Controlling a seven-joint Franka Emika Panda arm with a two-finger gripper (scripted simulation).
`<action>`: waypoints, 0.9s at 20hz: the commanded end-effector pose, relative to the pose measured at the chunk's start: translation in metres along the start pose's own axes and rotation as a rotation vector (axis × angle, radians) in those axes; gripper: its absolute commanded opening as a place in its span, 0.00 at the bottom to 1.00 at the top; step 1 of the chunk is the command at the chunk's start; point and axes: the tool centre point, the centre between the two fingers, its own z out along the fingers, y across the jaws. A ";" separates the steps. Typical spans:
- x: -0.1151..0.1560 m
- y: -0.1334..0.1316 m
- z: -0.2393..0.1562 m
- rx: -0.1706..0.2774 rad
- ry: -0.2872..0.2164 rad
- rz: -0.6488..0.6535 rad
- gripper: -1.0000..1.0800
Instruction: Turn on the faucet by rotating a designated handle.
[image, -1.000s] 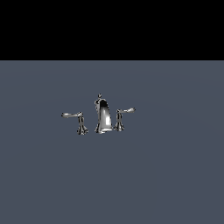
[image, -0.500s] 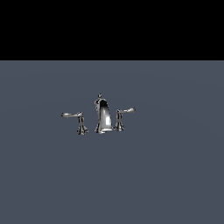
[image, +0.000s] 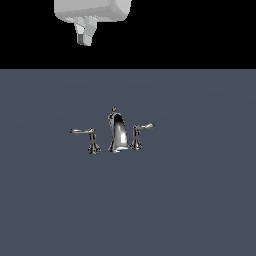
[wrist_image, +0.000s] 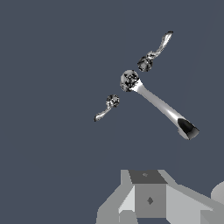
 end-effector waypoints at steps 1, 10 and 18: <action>0.008 -0.014 0.021 -0.003 -0.003 0.071 0.00; 0.032 -0.052 0.102 -0.028 0.023 0.322 0.00; 0.050 -0.075 0.175 -0.051 0.092 0.536 0.00</action>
